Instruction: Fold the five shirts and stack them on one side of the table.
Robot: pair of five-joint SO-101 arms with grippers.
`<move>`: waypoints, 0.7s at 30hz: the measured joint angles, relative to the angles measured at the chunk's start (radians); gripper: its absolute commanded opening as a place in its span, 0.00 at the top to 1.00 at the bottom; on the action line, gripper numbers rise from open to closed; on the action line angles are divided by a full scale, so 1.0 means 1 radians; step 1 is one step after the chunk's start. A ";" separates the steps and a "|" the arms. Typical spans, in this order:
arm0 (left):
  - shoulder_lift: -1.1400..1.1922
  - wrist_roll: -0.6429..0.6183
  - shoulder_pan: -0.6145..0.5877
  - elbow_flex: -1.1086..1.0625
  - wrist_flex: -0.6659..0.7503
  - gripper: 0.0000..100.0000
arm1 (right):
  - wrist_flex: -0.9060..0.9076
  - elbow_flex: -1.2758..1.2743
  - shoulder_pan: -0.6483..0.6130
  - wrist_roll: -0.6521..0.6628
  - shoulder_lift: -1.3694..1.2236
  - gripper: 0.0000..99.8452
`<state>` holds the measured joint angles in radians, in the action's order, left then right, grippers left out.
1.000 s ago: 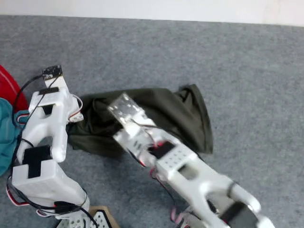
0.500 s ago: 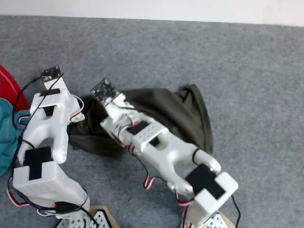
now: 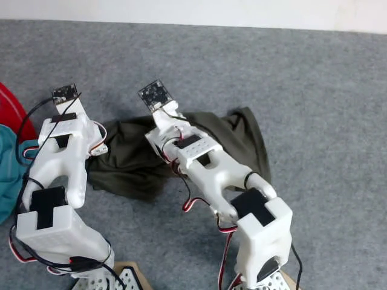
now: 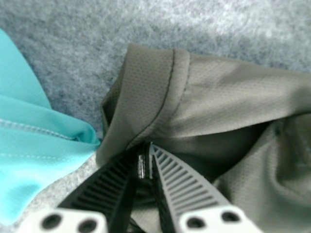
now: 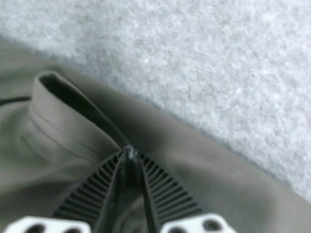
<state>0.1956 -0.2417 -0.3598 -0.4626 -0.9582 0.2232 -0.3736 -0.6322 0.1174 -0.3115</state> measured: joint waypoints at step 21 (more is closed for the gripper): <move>-0.155 -0.008 -0.014 0.014 -0.009 0.95 | 0.026 -0.319 -0.107 0.000 0.413 0.99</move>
<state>0.0407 -0.2493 -0.3736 -0.4488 -0.9674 0.2493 -0.6928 -0.7396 0.1174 0.1013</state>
